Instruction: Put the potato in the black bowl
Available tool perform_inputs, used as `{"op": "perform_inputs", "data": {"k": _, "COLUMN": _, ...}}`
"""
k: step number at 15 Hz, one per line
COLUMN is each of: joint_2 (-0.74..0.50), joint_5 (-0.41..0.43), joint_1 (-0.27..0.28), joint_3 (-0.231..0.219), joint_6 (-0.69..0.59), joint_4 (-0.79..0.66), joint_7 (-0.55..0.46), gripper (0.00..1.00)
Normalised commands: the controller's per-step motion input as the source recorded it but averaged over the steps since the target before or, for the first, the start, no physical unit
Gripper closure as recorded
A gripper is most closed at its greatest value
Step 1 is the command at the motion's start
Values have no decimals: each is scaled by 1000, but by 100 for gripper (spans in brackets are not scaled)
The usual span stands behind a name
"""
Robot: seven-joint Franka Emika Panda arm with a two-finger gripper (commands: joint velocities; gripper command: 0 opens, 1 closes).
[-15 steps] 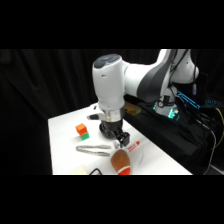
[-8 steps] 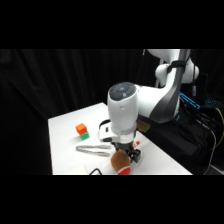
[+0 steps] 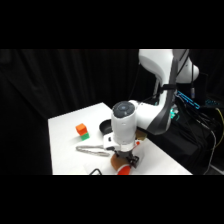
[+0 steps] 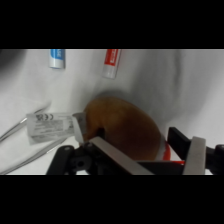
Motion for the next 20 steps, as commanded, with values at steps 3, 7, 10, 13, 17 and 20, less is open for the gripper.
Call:
{"op": "perform_inputs", "data": {"k": 3, "joint_2": 71, "joint_5": -37, "joint_1": -12, "joint_3": -28, "joint_6": 237, "joint_4": -50, "joint_7": -126, "gripper": 52}}
{"op": "perform_inputs", "data": {"k": 7, "joint_2": 47, "joint_5": 2, "joint_1": -51, "joint_3": -5, "joint_6": 173, "joint_4": -34, "joint_7": -151, "gripper": 81}}
{"op": "perform_inputs", "data": {"k": 10, "joint_2": 18, "joint_5": 1, "joint_1": -55, "joint_3": -10, "joint_6": 150, "joint_4": -46, "joint_7": -148, "gripper": 96}}
{"op": "perform_inputs", "data": {"k": 13, "joint_2": -42, "joint_5": -4, "joint_1": -55, "joint_3": -17, "joint_6": 114, "joint_4": -72, "joint_7": -144, "gripper": 97}}
{"op": "perform_inputs", "data": {"k": 17, "joint_2": -213, "joint_5": -14, "joint_1": -24, "joint_3": -22, "joint_6": -65, "joint_4": -108, "joint_7": -106, "gripper": 94}}
{"op": "perform_inputs", "data": {"k": 20, "joint_2": -468, "joint_5": 7, "joint_1": -31, "joint_3": -3, "joint_6": -333, "joint_4": -137, "joint_7": -97, "gripper": 95}}
